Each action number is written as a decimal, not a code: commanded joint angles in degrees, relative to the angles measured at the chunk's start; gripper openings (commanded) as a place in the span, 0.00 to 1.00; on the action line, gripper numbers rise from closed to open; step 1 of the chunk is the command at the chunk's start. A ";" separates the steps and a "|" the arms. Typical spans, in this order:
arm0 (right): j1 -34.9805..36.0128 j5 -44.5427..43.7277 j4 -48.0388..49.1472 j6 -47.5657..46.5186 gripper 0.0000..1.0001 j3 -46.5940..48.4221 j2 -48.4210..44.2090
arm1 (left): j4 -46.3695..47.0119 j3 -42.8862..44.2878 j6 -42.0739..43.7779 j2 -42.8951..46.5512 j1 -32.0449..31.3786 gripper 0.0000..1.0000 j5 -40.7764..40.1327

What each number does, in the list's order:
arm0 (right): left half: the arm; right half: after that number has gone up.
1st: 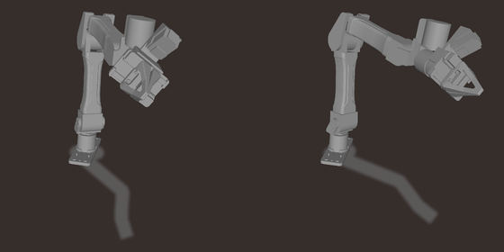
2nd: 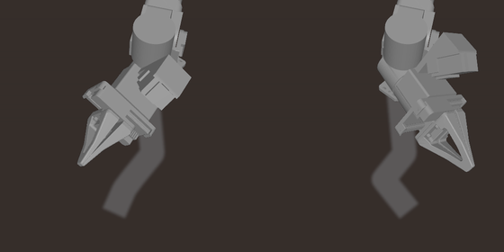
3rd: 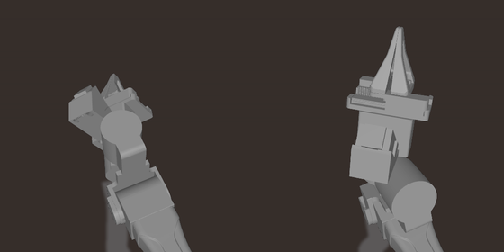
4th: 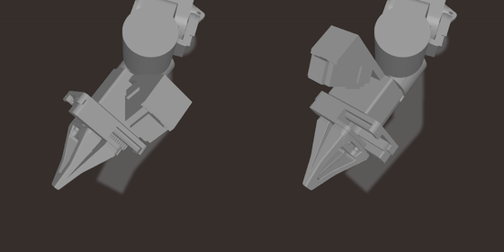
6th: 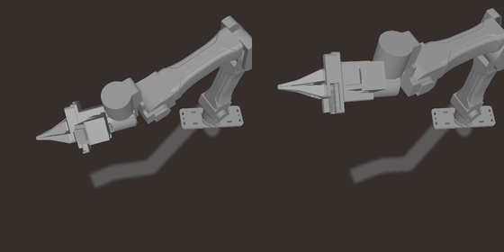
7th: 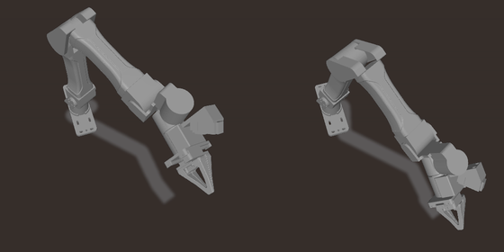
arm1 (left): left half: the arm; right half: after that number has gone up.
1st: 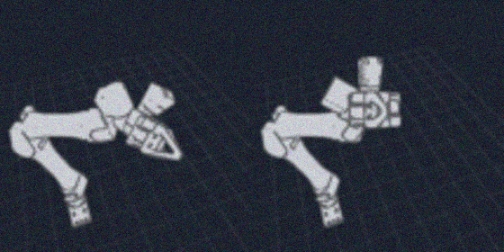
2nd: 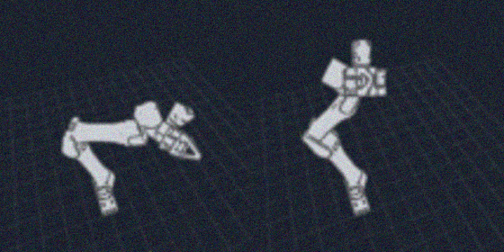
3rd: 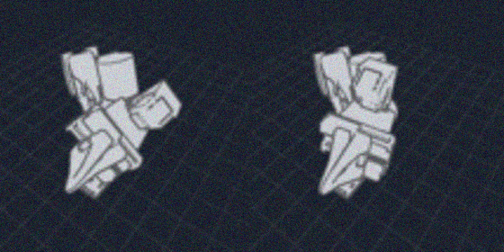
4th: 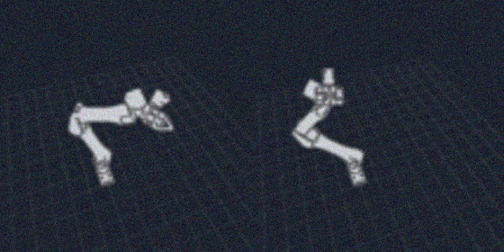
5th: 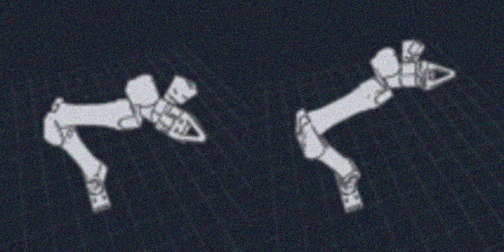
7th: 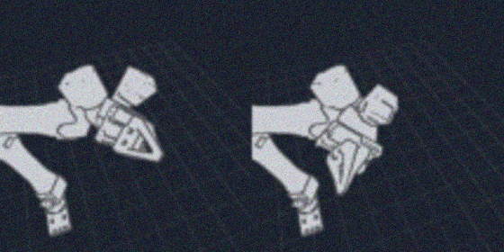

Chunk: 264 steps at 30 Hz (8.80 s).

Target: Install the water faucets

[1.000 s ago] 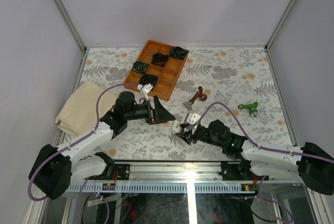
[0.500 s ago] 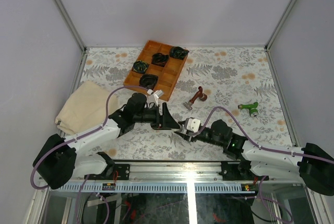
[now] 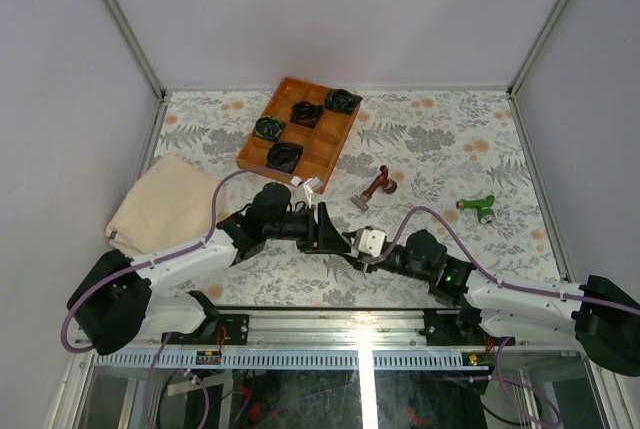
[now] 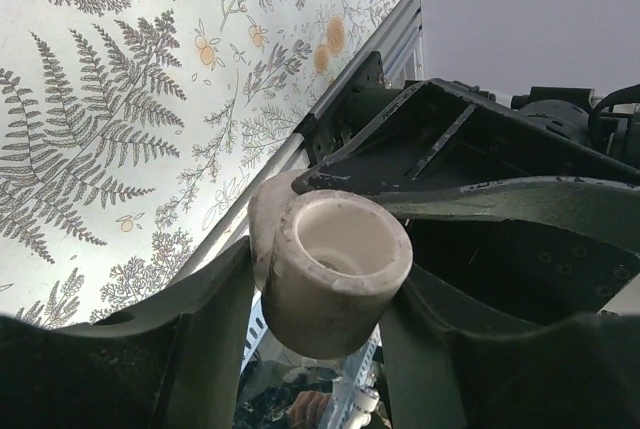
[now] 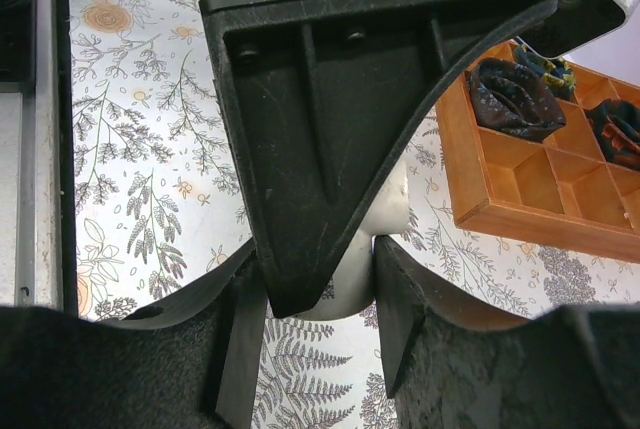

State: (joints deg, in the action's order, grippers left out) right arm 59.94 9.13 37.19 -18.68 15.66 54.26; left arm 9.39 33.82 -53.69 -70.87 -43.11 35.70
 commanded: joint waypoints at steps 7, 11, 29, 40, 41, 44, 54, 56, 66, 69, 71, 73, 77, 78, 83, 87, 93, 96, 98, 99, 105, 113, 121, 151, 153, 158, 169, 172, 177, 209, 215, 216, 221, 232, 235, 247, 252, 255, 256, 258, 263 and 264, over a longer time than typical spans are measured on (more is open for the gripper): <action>0.17 1.96 4.30 0.26 0.20 -0.63 -2.05 | 3.71 0.72 0.09 -0.27 -0.24 0.52 -3.10; 0.18 2.03 4.87 0.55 0.21 -0.81 -1.96 | 5.04 0.81 -0.08 -0.86 -0.28 0.44 -2.08; -9.38 -39.62 -29.96 32.43 0.90 12.11 -6.16 | -0.52 -3.12 2.04 5.97 13.14 0.00 -4.44; -66.11 -16.19 -52.16 45.77 0.92 23.35 9.09 | -3.69 -2.25 5.84 9.42 14.06 0.00 -3.25; -67.77 -15.33 -52.08 45.28 0.91 24.66 11.91 | -4.09 -2.15 6.32 9.59 14.13 0.00 -3.03; -70.36 -19.24 -52.76 44.21 0.88 28.28 18.87 | -5.75 -1.67 7.77 10.30 14.11 0.00 -2.73; -76.67 -16.50 -50.78 43.35 0.81 34.53 30.58 | -7.24 -1.72 9.55 12.10 14.10 0.00 -2.63; -76.73 -16.02 -51.39 43.68 0.76 35.64 33.05 | -7.22 -1.89 9.63 12.55 14.04 0.00 -2.35; -75.70 -8.47 -50.81 49.11 0.44 25.62 25.94 | -7.01 -3.32 8.80 13.76 14.11 0.00 -3.07; -74.15 -6.52 -50.75 52.40 0.38 19.74 20.60 | -6.55 -3.88 8.15 13.81 14.11 0.00 -2.88; -70.10 -8.03 -51.86 52.98 0.38 18.19 18.76 | -6.24 -4.20 7.81 13.91 14.13 0.00 -2.77; -65.75 -8.23 -53.89 54.74 0.39 16.98 17.87 | -6.01 -4.69 7.40 14.13 14.12 0.00 -2.74; -52.93 -9.90 -53.36 63.91 0.39 11.57 13.05 | -5.82 -5.86 6.89 14.80 14.11 0.00 -3.45; -48.96 -11.58 -53.46 67.11 0.40 10.36 11.47 | -5.60 -6.23 6.66 15.00 14.05 0.00 -3.75; -30.91 -16.53 -50.23 83.99 0.43 5.84 6.30 | 0.25 -10.40 3.26 14.73 14.05 0.00 -3.66; -18.54 -16.00 -44.71 89.68 0.46 8.43 12.46 | 5.35 -13.14 1.40 12.58 13.94 0.00 -3.43; -8.50 -15.04 -44.42 87.07 0.58 18.95 21.40 | 10.29 -15.77 -0.54 9.15 13.15 0.00 -4.75; -8.54 -17.67 -44.83 83.16 0.66 18.49 17.98 | 11.57 -18.05 -1.69 8.55 12.04 0.00 -6.67; -9.99 -16.37 -43.12 76.22 0.72 18.26 16.05 | 14.09 -19.96 -3.70 7.91 10.55 0.00 -7.23; -11.49 -15.91 -44.02 73.20 0.73 18.85 15.64 | 15.00 -20.73 -4.84 7.42 9.42 0.00 -7.77; -24.17 11.43 -34.89 55.60 0.73 15.07 16.74 | 22.54 -26.06 -12.22 6.55 3.06 0.00 -11.94; -26.66 18.51 -31.83 55.00 0.74 12.51 22.55 | 29.18 -27.15 -14.87 3.67 -0.32 0.00 -17.72; -27.55 22.83 -23.78 58.85 0.73 9.63 27.01 | 37.82 -27.85 -18.61 -4.58 -2.54 0.00 -18.53; -26.62 33.10 3.17 73.39 0.48 5.11 41.49 | 42.60 -25.61 -19.79 -14.60 -4.32 0.00 -21.62; -25.89 32.72 5.30 75.06 0.44 5.23 42.77 | 42.56 -25.65 -19.79 -14.56 -4.33 0.00 -21.68; -23.98 27.67 3.60 73.31 0.30 4.33 39.62 | 41.00 -25.53 -19.39 -13.35 -4.11 0.00 -22.50; -8.55 -16.16 -14.01 63.78 0.25 -0.70 10.39 | 38.82 -24.98 -18.25 -9.49 -3.82 0.00 -22.49; -7.44 -21.85 -15.99 60.57 0.27 -1.23 5.87 | 37.93 -24.86 -18.04 -8.66 -3.82 0.00 -22.65; -4.42 -23.45 -19.40 55.91 0.33 -1.79 6.10 | 37.00 -24.86 -17.88 -7.69 -3.69 0.00 -23.11; -3.33 -15.83 -17.13 55.40 0.19 1.51 13.23 | 31.93 -23.63 -15.35 -3.08 -2.76 0.00 -22.51; -3.40 -13.44 -15.64 52.47 0.00 3.68 4.36 | 34.04 -24.21 -12.40 2.99 5.85 0.00 -13.81; -3.43 -12.84 -15.58 51.19 0.00 4.64 3.22 | 34.13 -23.90 -11.91 4.48 8.41 0.00 -10.48; -4.26 -10.57 -13.49 44.56 0.00 8.38 -1.67 | 33.79 -17.93 -10.90 9.57 21.21 0.00 8.73; -7.41 2.94 -16.19 31.36 0.00 18.01 -8.93 | 52.43 -6.35 -26.70 4.58 27.83 0.00 37.18; -7.45 7.51 -18.49 29.68 0.00 21.06 -8.66 | 51.71 -4.36 -26.77 5.03 27.73 0.00 39.04; -7.46 11.23 -12.32 35.01 0.00 20.24 -6.37 | 50.88 -1.30 -29.01 6.54 26.62 0.00 37.41; -7.45 9.53 -5.65 38.15 0.00 17.96 -4.84 | 50.56 -1.61 -29.44 7.14 25.53 0.00 36.04; -7.41 9.01 -3.45 39.04 0.00 17.39 -3.74 | 51.01 -1.78 -29.86 7.06 24.85 0.00 35.07; -7.43 8.49 -2.09 39.39 0.00 16.71 -3.73 | 51.07 -1.81 -30.01 7.07 24.76 0.00 34.93; -7.42 7.54 -0.74 39.47 0.00 16.09 -3.73 | 51.42 -2.00 -30.39 7.06 24.66 0.00 34.69; -7.35 7.75 1.21 40.55 0.00 15.82 -3.16 | 52.75 -2.78 -31.41 6.82 24.53 0.00 33.90; -7.46 7.71 1.48 40.82 0.00 15.70 -3.04 | 53.20 -2.87 -31.75 6.77 24.61 0.00 33.76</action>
State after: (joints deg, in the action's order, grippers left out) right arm 52.80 17.89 30.63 20.49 31.03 51.09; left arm 57.23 30.63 -83.81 -64.64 -17.98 70.85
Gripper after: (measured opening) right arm 0.390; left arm 0.399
